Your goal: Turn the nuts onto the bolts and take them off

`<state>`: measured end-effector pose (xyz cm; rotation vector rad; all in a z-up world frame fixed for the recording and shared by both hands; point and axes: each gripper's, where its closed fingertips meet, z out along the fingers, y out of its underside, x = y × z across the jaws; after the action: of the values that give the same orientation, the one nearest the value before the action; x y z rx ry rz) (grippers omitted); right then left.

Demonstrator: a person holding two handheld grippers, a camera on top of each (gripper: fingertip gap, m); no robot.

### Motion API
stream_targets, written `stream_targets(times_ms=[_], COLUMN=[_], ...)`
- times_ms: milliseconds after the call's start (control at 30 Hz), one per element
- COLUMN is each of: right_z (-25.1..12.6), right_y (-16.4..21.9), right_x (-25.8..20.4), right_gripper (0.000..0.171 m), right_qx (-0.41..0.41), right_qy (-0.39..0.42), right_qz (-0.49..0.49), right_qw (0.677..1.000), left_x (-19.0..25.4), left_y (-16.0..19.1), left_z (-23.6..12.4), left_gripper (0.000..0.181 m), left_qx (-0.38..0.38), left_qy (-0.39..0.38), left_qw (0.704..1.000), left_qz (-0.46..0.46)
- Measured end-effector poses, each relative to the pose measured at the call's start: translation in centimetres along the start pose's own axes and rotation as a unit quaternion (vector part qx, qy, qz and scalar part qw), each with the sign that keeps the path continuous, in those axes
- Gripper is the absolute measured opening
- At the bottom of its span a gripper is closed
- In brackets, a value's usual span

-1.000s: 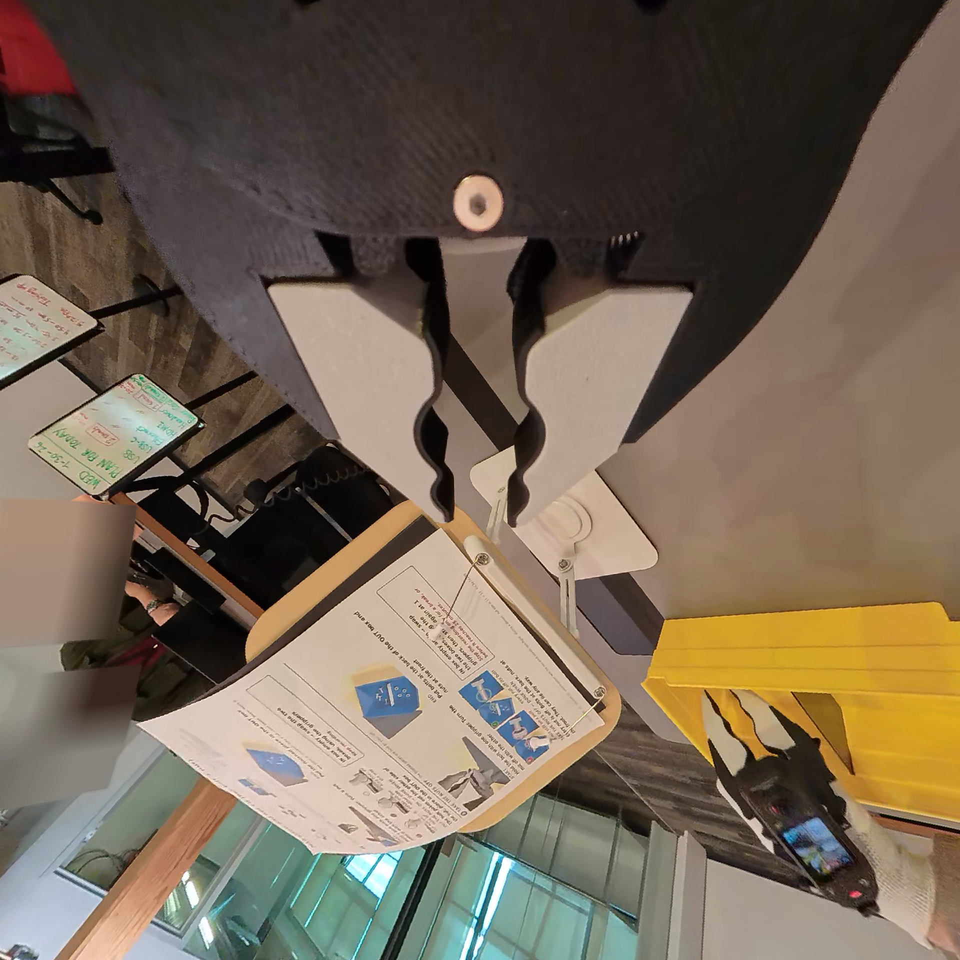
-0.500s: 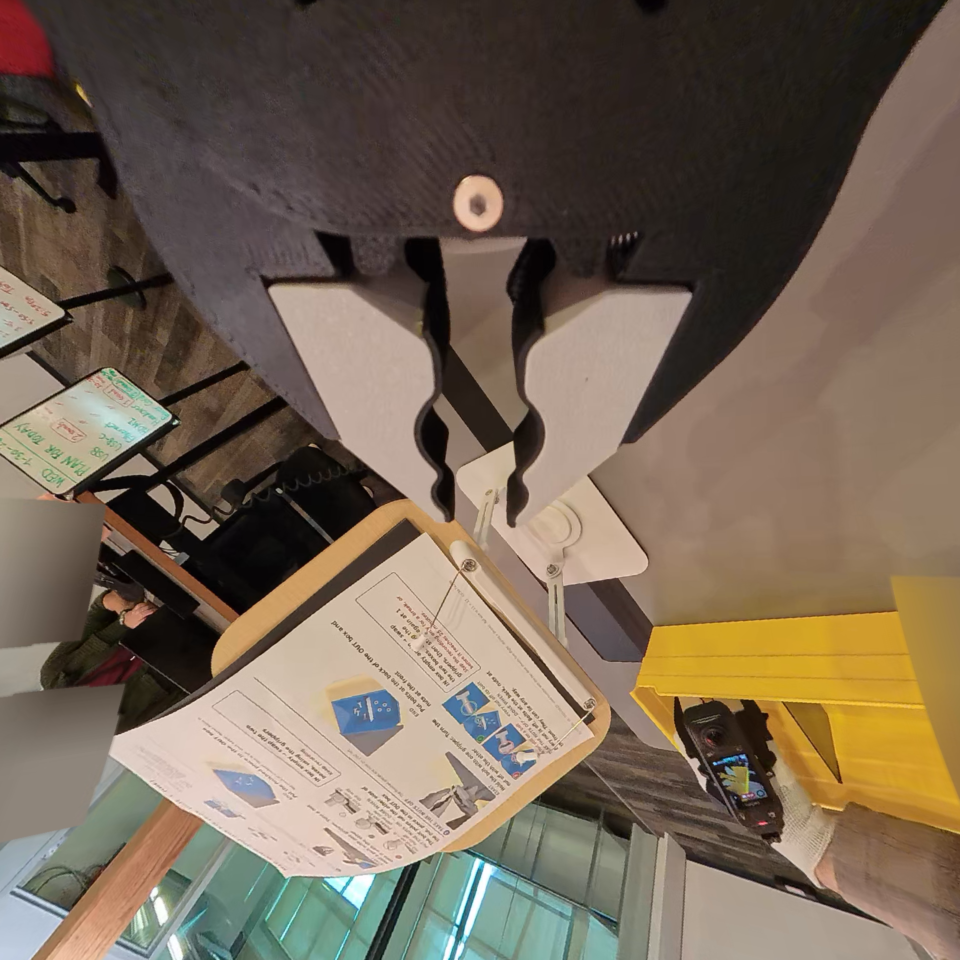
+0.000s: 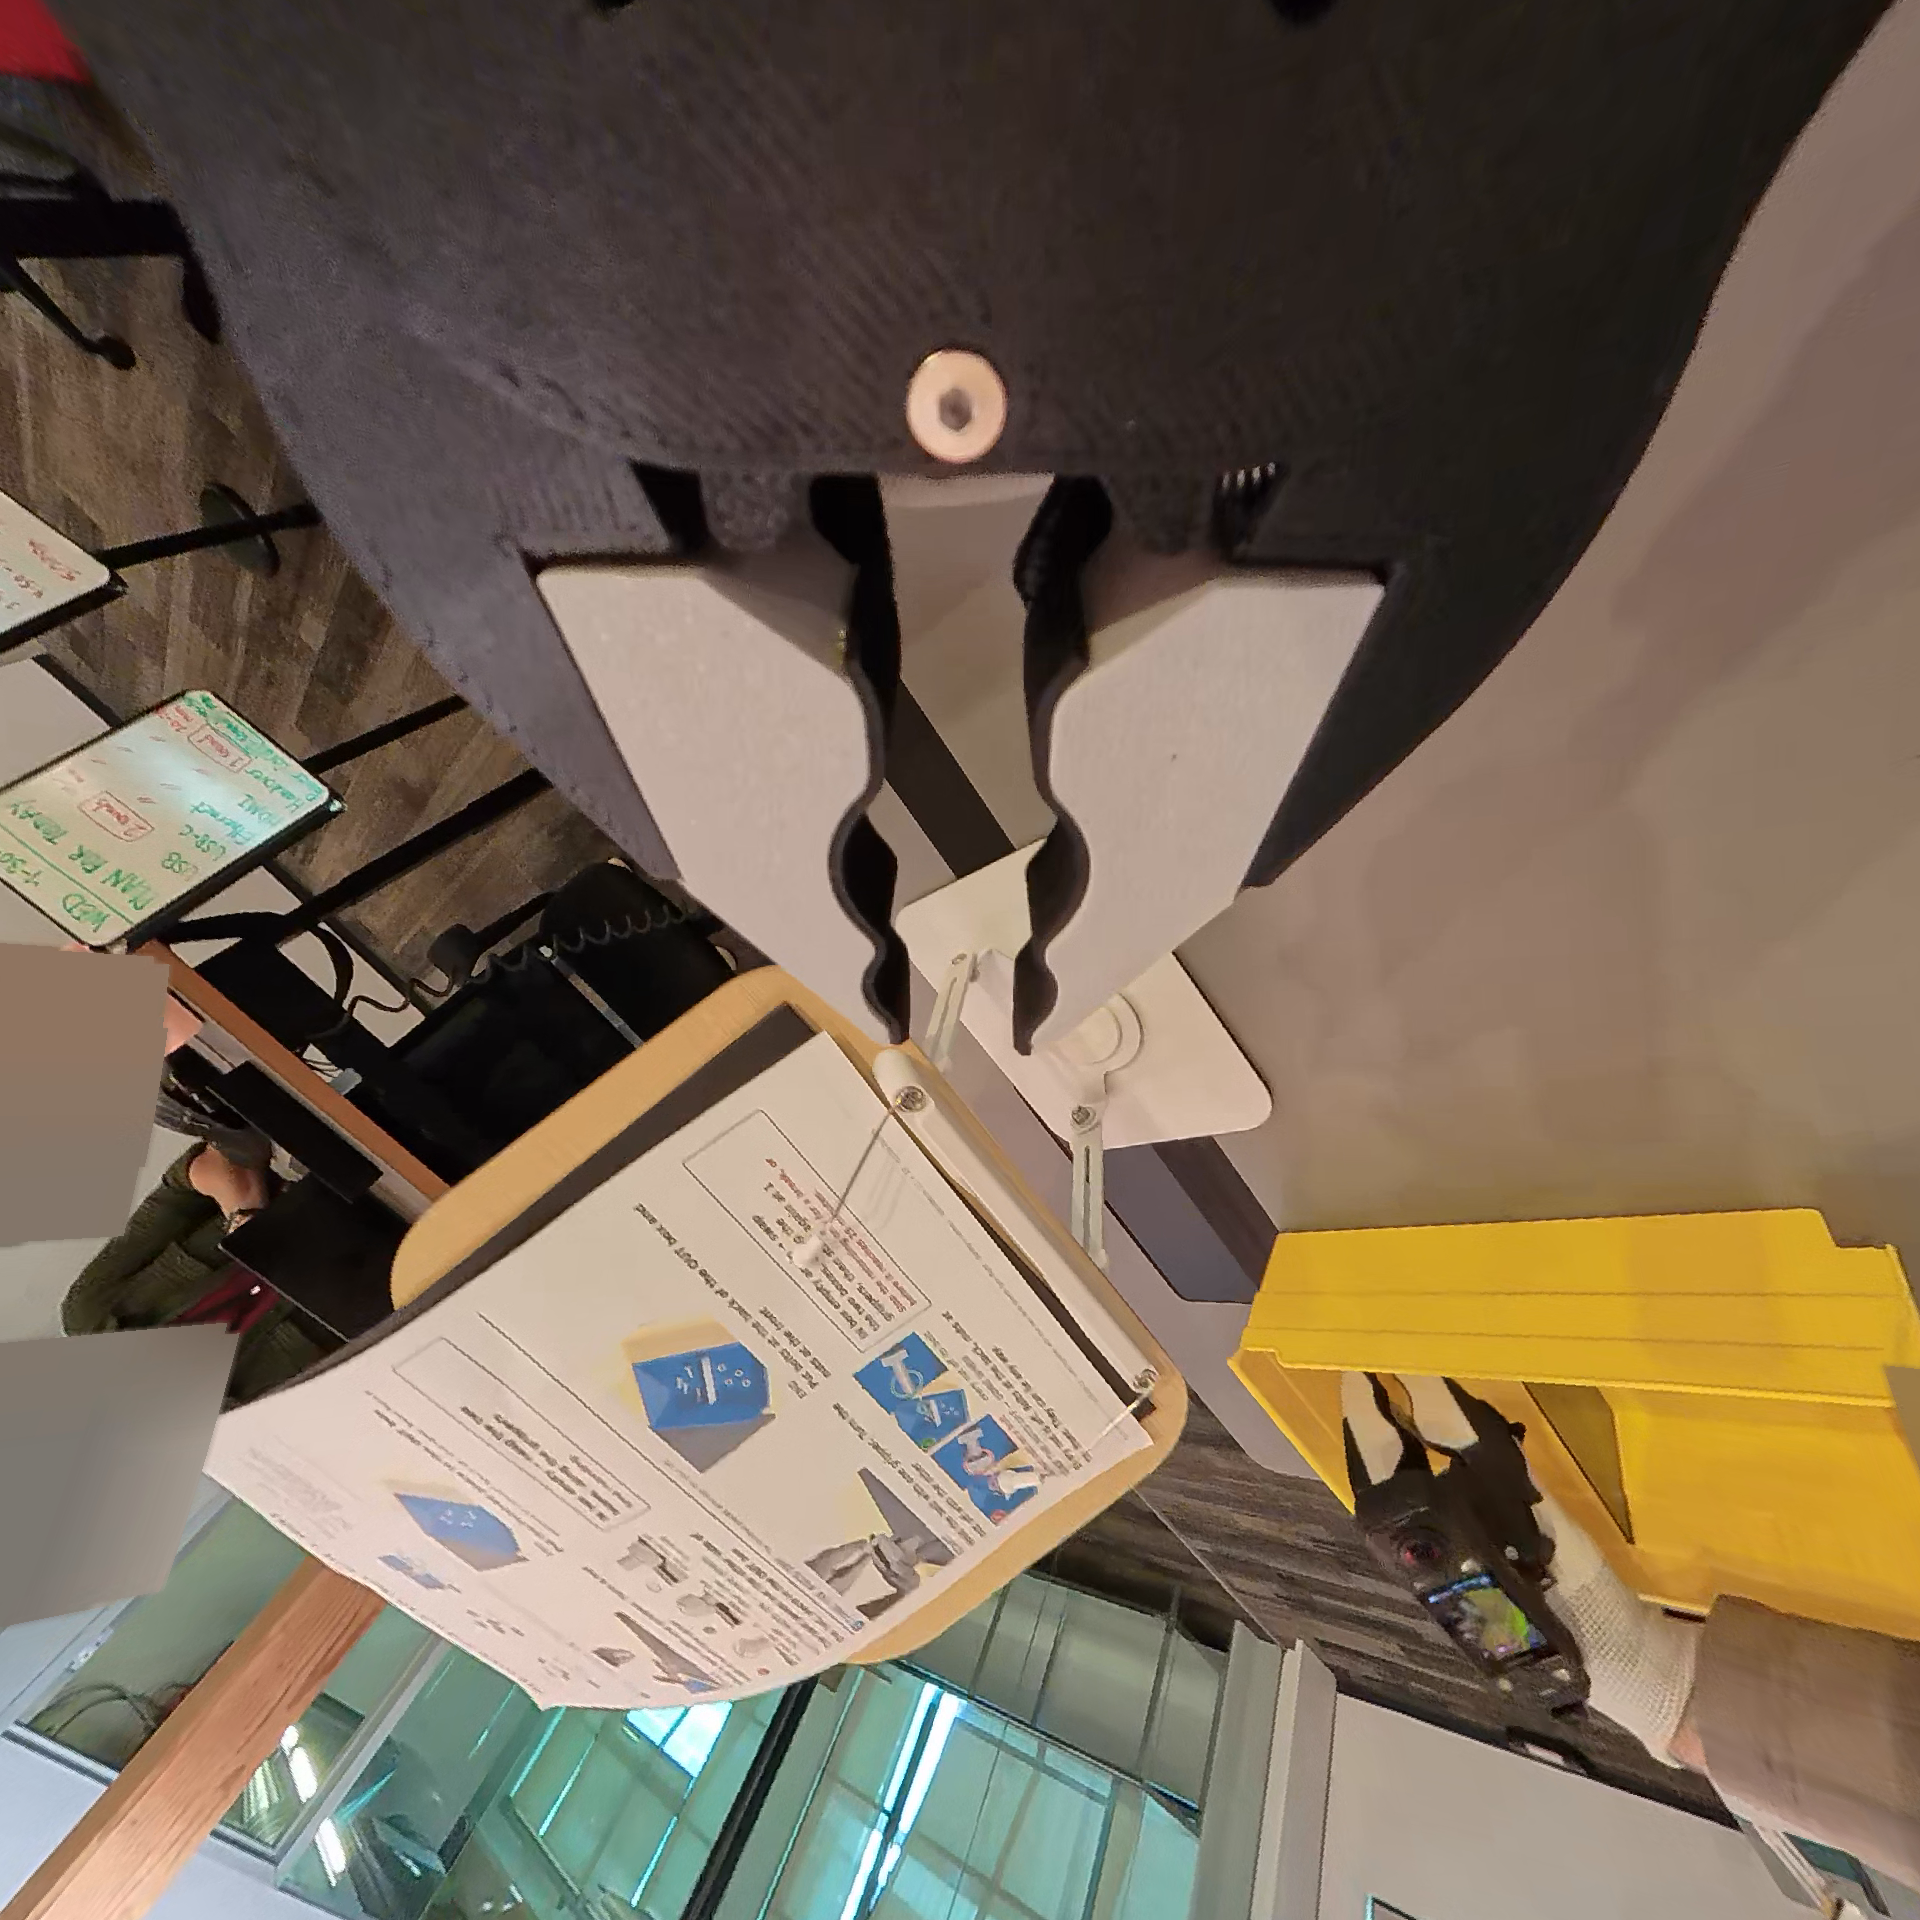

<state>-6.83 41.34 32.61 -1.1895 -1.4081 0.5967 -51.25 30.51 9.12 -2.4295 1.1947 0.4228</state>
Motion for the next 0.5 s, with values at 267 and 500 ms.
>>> stream_targets(times_ms=[267,500], right_z=[2.9,7.0], right_y=[-2.3,-6.0], right_x=[-4.3,-10.0], right_gripper=[0.023,0.024], right_qx=[0.024,0.087], right_qy=[-0.059,-0.135], right_qz=[-0.022,0.064], right_qw=[0.998,0.985], left_x=[-1.8,-1.7], left_y=[-2.0,-10.3], left_z=[-6.4,-15.4], left_gripper=[0.010,0.010], left_qx=[0.088,0.162], left_qy=[-0.082,-0.237], left_qw=[0.992,0.957], left_qz=[-0.044,0.043])
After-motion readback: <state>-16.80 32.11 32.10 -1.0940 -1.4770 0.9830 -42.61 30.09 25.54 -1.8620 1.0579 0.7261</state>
